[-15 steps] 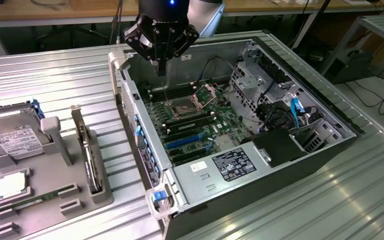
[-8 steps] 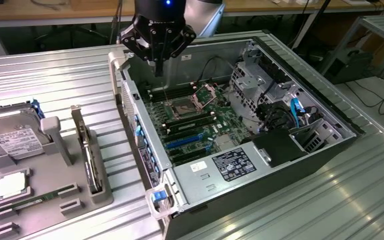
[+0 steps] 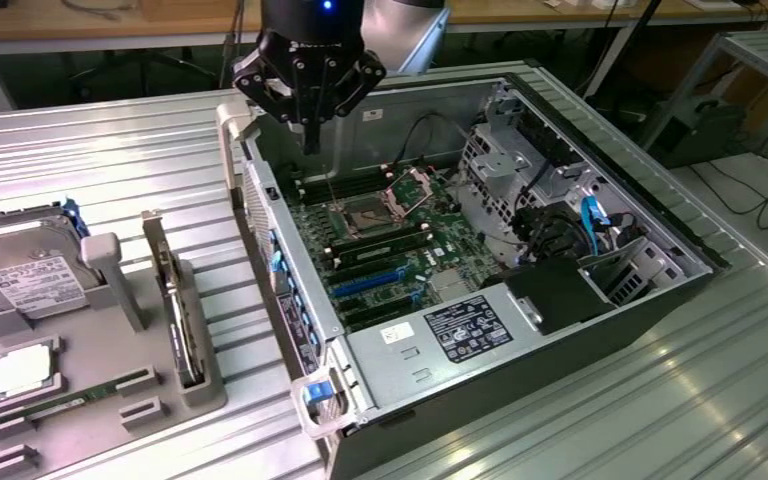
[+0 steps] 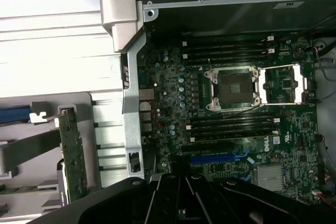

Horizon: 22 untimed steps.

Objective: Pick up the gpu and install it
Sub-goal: 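Reach for the gpu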

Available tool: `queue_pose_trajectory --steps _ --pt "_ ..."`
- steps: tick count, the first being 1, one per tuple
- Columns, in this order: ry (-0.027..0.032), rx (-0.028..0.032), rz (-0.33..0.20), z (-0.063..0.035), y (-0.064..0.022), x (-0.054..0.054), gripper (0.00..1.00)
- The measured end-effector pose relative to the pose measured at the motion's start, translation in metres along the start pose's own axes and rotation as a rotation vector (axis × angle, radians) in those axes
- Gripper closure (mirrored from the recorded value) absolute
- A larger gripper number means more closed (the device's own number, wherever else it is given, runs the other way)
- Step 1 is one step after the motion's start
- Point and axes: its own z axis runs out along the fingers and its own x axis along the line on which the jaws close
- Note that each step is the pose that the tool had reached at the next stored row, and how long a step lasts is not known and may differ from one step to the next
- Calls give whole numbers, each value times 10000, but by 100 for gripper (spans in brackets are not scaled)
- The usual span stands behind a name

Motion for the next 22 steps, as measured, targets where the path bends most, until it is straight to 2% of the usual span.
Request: queue_pose_trajectory --steps 22 --pt "0 0 0 0 -10 132 89"
